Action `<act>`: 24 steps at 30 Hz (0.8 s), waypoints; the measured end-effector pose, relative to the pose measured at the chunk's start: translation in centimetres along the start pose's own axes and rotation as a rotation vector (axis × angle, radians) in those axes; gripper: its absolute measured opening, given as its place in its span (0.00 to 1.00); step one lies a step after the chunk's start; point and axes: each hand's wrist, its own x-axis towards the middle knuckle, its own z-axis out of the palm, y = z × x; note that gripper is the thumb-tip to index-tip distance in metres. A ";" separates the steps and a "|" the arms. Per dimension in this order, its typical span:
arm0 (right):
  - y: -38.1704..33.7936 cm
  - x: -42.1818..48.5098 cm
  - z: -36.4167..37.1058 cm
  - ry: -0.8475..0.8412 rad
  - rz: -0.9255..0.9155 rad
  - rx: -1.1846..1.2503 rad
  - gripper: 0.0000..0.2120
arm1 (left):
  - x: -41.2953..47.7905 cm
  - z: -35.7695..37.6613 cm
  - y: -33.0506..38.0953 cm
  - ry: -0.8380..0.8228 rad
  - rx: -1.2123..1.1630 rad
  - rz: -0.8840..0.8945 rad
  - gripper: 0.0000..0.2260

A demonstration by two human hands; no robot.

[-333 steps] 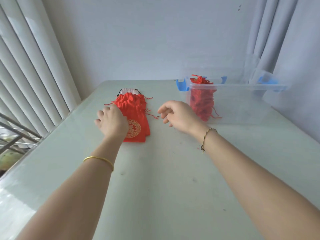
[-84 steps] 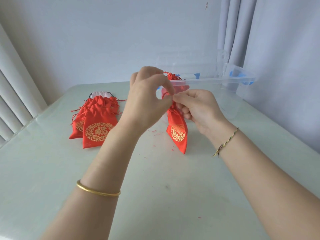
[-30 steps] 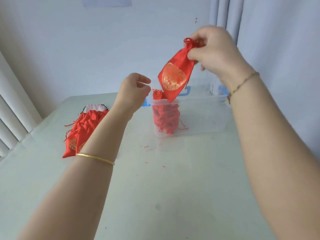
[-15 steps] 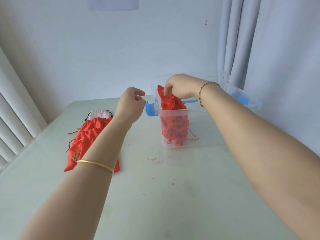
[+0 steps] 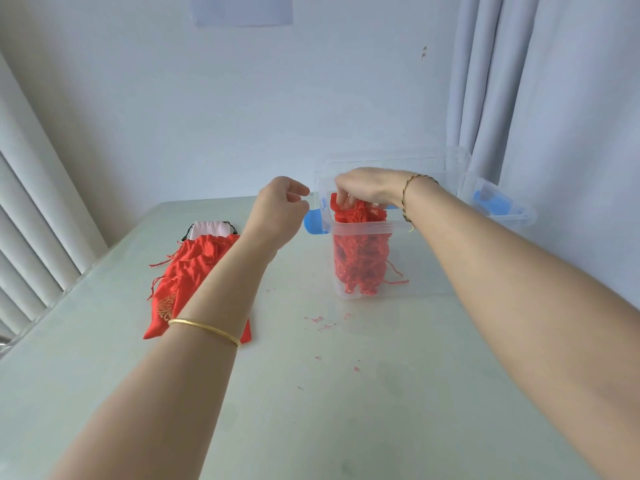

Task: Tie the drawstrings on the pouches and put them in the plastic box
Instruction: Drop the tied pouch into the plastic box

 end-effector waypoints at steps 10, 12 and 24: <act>0.7 -0.9 -1.0 0.204 -0.030 0.042 0.16 | -0.1 0.2 -0.8 0.006 -0.002 -0.008 0.12; 0.8 -1.1 -1.0 0.218 -0.031 0.028 0.14 | 0.0 0.3 -1.1 0.015 -0.004 -0.013 0.12; -3.4 -5.1 5.8 0.625 -0.457 0.155 0.12 | -4.0 -3.3 -8.3 0.219 0.667 -0.286 0.18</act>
